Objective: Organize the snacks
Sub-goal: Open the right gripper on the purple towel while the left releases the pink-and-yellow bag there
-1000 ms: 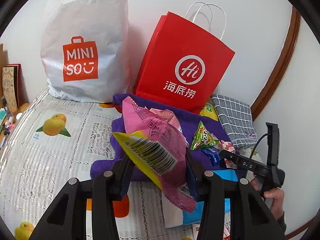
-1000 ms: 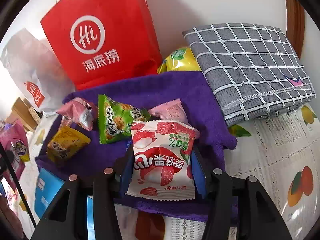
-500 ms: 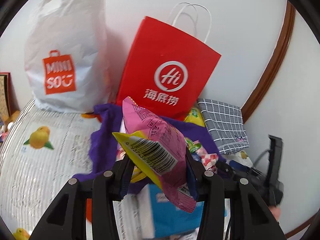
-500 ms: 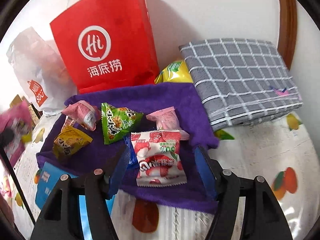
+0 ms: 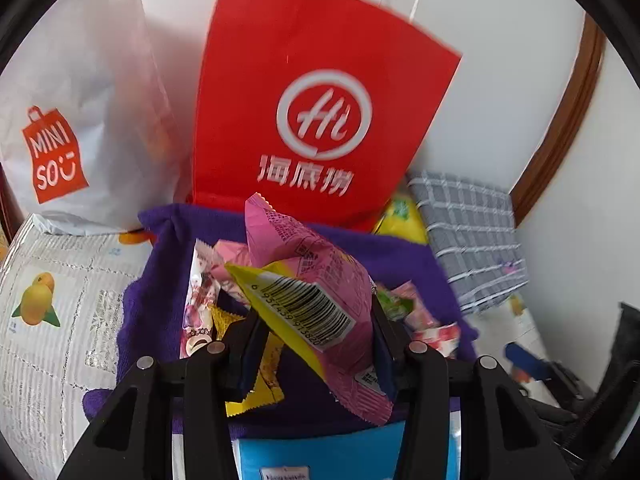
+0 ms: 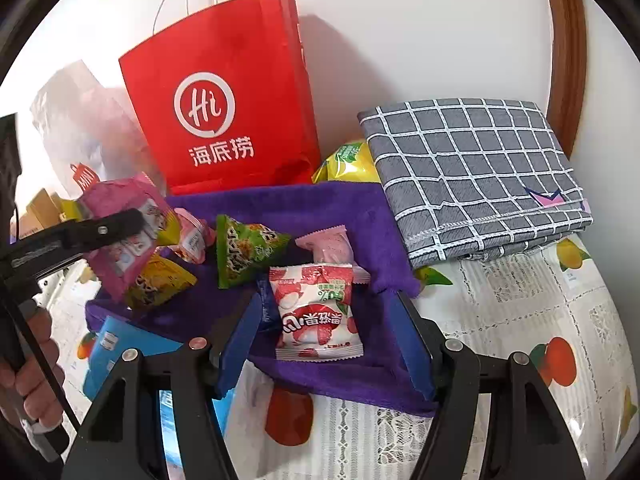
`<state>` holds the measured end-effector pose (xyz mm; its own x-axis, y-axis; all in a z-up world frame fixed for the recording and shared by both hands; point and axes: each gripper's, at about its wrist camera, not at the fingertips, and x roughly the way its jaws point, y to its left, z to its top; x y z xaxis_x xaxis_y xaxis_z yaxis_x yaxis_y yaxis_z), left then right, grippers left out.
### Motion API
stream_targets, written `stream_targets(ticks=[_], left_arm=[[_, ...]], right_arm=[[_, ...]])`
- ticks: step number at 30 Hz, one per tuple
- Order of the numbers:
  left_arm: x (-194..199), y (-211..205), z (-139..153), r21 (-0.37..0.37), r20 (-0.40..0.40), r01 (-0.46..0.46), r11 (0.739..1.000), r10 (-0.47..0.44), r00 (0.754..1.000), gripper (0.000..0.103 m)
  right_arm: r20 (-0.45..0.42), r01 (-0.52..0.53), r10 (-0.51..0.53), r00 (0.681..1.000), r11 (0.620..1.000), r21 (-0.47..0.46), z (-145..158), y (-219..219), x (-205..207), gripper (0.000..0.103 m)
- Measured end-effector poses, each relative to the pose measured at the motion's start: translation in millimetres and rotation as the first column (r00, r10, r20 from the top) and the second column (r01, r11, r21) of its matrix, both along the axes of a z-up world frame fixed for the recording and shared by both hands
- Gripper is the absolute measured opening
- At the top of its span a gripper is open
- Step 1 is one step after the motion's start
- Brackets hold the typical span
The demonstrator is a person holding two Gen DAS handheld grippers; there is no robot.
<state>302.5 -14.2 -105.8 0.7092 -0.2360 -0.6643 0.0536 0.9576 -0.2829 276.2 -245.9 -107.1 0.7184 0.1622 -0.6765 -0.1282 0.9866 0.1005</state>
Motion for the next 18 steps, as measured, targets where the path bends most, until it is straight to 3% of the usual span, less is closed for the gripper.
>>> stream_targets(ticks=[6, 10, 13, 18], left_arm=[[11.8, 3.8, -21.9, 0.005, -0.075, -0.025, 1.000, 0.025, 0.997, 0.045], [13.6, 6.0, -25.5, -0.007, -0.079, -0.020, 1.000, 0.020, 0.997, 0.046], [14.2, 3.7, -23.8, 0.015, -0.075, -0.022, 1.000, 0.023, 0.997, 0.062], [7.0, 7.1, -14.9, 0.022, -0.057, -0.042, 0.999, 0.043, 0.997, 0.067]], right_arm=[[-0.010, 0.017, -0.017, 1.000, 1.000, 0.003, -2.0, -3.3, 1.5, 0.067], [-0.003, 0.006, -0.006, 1.000, 1.000, 0.018, -0.8, -2.6, 0.4, 0.067], [0.001, -0.011, 0.011, 1.000, 1.000, 0.023, 0.1, 1.1, -0.7, 0.067], [0.006, -0.042, 0.042, 0.999, 0.999, 0.015, -0.9, 9.3, -3.4, 0.067]])
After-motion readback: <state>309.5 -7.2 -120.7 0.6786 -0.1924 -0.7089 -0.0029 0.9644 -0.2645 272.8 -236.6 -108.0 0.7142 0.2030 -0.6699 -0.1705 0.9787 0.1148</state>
